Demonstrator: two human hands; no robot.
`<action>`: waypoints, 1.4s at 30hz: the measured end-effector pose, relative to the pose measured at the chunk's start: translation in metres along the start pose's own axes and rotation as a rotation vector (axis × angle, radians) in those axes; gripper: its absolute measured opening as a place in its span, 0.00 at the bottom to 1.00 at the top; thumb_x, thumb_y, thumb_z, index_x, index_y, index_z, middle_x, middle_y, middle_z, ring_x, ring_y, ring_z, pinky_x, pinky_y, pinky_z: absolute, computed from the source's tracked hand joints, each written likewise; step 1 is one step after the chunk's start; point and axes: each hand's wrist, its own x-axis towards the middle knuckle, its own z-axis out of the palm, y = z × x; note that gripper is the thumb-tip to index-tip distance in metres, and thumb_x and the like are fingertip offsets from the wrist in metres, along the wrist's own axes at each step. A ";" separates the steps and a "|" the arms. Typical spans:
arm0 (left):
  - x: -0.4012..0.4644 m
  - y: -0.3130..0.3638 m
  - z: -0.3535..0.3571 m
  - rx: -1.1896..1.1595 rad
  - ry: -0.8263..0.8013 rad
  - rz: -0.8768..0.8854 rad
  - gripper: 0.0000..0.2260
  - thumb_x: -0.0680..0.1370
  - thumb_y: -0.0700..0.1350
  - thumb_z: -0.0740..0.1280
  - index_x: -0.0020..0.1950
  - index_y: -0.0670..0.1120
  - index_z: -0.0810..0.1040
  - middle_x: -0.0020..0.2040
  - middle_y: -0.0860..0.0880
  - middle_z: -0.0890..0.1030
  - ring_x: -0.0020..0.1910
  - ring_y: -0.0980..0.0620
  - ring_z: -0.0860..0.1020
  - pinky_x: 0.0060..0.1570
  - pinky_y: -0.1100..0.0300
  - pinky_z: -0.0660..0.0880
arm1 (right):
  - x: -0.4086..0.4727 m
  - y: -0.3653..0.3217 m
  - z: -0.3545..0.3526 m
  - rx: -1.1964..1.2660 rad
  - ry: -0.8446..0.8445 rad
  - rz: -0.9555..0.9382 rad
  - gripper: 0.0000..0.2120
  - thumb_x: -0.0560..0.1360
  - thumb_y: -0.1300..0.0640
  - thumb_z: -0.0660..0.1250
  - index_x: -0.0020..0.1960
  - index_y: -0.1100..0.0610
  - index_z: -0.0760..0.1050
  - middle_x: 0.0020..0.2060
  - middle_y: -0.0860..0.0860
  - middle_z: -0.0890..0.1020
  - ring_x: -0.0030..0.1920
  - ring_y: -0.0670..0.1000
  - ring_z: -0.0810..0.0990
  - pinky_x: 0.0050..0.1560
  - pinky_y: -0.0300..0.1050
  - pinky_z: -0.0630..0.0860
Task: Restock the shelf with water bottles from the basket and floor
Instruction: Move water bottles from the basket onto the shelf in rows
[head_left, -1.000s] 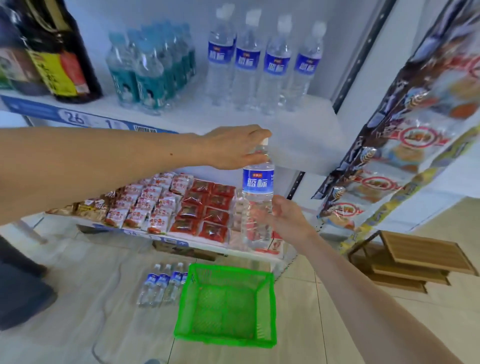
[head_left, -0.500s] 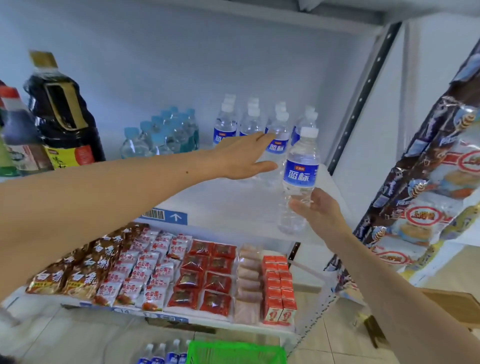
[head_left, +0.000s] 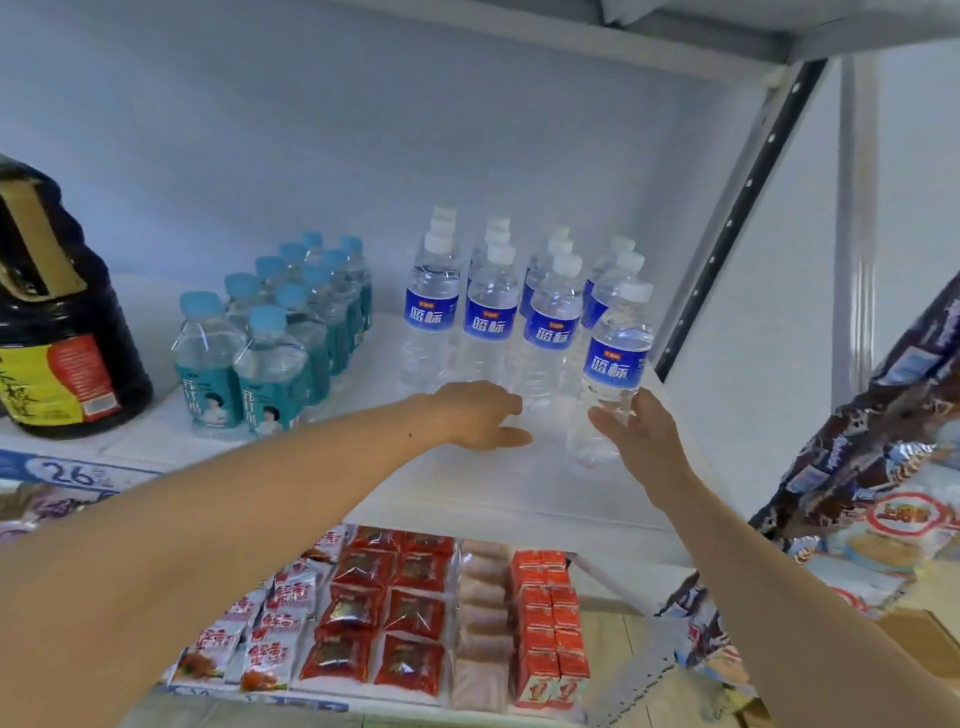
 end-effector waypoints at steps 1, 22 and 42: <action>0.005 0.000 0.004 -0.022 -0.019 -0.014 0.26 0.78 0.62 0.56 0.71 0.49 0.66 0.68 0.48 0.72 0.65 0.47 0.71 0.61 0.51 0.71 | 0.005 0.002 0.000 0.003 -0.004 0.002 0.17 0.73 0.57 0.72 0.60 0.57 0.74 0.54 0.52 0.82 0.50 0.50 0.81 0.53 0.47 0.76; 0.053 0.014 0.016 -0.007 -0.116 -0.182 0.20 0.75 0.63 0.61 0.47 0.48 0.79 0.45 0.51 0.81 0.45 0.49 0.77 0.42 0.57 0.71 | 0.040 0.036 0.022 -0.276 0.106 0.062 0.37 0.63 0.46 0.79 0.65 0.54 0.66 0.59 0.49 0.74 0.56 0.50 0.75 0.56 0.47 0.75; 0.046 0.016 0.018 -0.077 -0.130 -0.184 0.19 0.76 0.61 0.61 0.33 0.49 0.69 0.36 0.52 0.74 0.42 0.50 0.75 0.42 0.58 0.69 | 0.069 0.034 0.010 -0.354 -0.044 0.110 0.30 0.68 0.52 0.77 0.65 0.57 0.69 0.60 0.54 0.78 0.59 0.56 0.77 0.57 0.47 0.71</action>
